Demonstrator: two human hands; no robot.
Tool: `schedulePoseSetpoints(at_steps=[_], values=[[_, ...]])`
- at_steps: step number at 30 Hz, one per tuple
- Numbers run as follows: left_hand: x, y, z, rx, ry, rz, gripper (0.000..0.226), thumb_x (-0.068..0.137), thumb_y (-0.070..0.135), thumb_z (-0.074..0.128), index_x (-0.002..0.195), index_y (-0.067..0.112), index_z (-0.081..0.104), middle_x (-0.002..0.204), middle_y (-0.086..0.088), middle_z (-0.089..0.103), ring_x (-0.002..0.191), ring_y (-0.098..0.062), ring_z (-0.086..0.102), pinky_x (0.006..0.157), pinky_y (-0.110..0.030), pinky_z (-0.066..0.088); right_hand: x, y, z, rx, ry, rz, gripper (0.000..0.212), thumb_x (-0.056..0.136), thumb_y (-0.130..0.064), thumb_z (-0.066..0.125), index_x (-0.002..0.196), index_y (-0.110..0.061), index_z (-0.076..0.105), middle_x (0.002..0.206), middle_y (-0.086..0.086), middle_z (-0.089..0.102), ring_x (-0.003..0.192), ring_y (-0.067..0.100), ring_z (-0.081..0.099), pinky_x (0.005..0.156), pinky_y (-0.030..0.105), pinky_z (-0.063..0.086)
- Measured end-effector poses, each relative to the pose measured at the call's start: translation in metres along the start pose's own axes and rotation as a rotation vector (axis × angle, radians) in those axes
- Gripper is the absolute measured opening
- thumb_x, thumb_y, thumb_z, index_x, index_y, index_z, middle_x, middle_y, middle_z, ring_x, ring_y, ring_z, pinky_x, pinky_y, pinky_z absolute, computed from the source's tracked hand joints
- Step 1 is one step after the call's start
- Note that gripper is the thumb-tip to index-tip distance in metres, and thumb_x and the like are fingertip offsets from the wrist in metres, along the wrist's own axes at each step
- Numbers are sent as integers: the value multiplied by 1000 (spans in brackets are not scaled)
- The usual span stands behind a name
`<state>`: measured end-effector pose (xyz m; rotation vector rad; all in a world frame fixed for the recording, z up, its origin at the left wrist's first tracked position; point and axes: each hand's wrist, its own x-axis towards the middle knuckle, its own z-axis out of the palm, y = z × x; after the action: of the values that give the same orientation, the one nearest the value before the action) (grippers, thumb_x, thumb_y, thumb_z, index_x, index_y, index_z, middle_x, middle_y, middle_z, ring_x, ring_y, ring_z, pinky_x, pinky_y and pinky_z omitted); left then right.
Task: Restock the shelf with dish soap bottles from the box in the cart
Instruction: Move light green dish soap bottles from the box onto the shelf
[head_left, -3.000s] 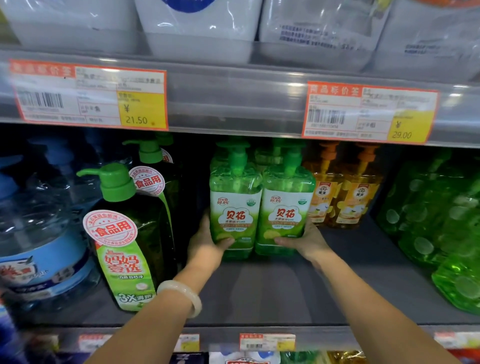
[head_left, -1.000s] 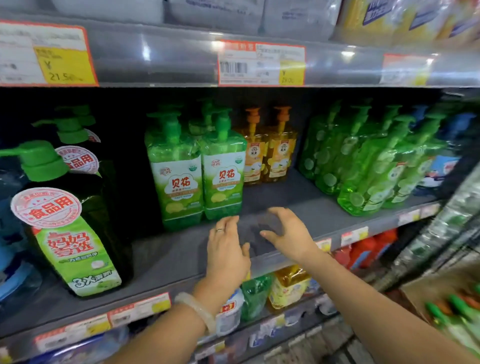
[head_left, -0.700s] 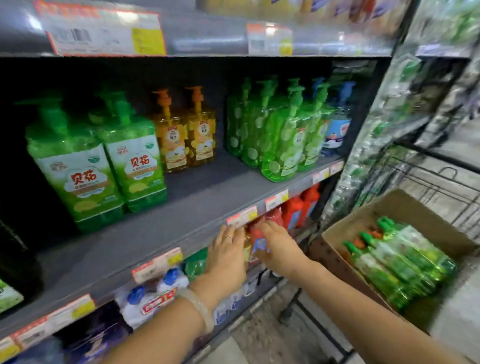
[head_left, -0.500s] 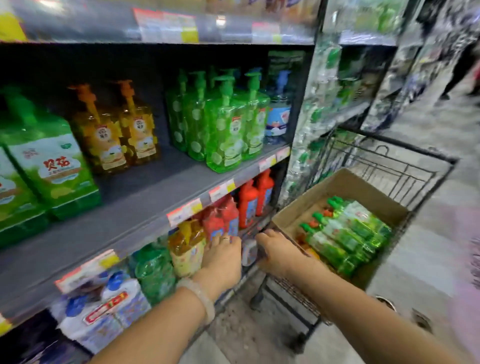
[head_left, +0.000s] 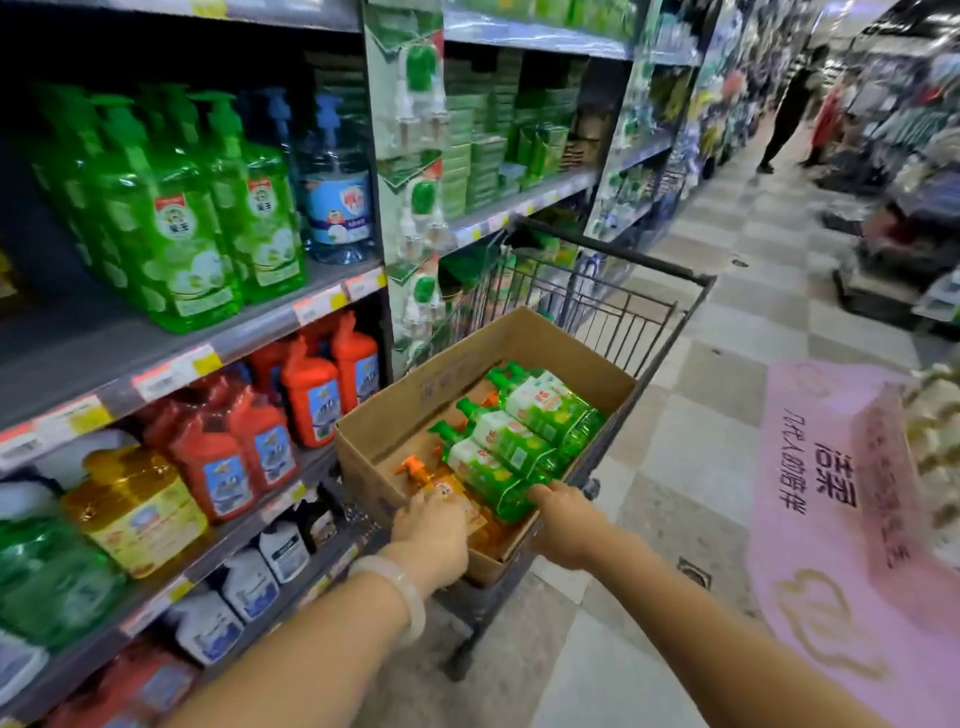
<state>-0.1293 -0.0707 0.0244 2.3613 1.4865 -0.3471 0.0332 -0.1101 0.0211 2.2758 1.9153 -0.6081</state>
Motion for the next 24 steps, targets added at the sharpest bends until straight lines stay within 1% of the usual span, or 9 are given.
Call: schedulePoseSetpoints(at_steps=[2,7,10,12,14,17,21,24], values=[[15,9,1,-3,-13,-12,45,90,25,54,131,14,41,138,-8,36,131,-31,30,105,-44,34,9,16,-2,26,-8,1,59,86,-25,61,137,-12,37,133,14,43,125,35,41,102,45,42],[71,21,1,-19,-37,-41,44,90,27,51,130,16,40,137,-8,39,129,-31,35,102,-43,38,47,40,-9,70,-37,-18,59,87,-31,63,136,-11,37,134,14,41,126,34,40,102,43,41],[110,33,-1,-14,-43,-35,42,88,27,53,127,15,43,134,-9,43,126,-30,39,102,-41,39,79,55,-19,79,-46,-12,64,87,-31,62,140,-11,33,139,15,39,130,34,37,106,43,39],[135,40,-3,-45,-56,-44,43,87,24,55,127,15,43,135,-9,42,127,-30,39,100,-41,40,103,66,-28,78,-55,-12,65,86,-32,63,141,-12,33,139,15,40,130,33,37,106,42,38],[159,46,-6,-78,-64,-39,48,87,23,56,132,15,40,138,-9,41,129,-31,37,101,-41,41,128,77,-38,72,-54,0,67,85,-32,65,141,-12,33,138,14,41,128,32,39,104,40,39],[194,54,-14,-101,-84,-33,57,87,28,57,137,13,35,138,-10,42,128,-30,40,104,-38,40,163,94,-50,85,-54,-24,67,85,-33,64,142,-13,34,136,14,43,126,31,42,104,38,39],[228,67,-12,-188,-157,-69,57,84,33,61,132,11,39,135,-12,43,125,-31,43,103,-40,40,199,120,-48,100,-98,-23,68,83,-34,66,140,-12,35,134,13,45,123,31,45,102,36,40],[254,78,-3,-286,-216,-110,59,84,34,62,132,11,38,137,-13,40,127,-30,42,104,-37,39,231,144,-45,96,-147,-17,69,82,-35,68,138,-10,36,135,15,44,125,31,44,102,36,40]])
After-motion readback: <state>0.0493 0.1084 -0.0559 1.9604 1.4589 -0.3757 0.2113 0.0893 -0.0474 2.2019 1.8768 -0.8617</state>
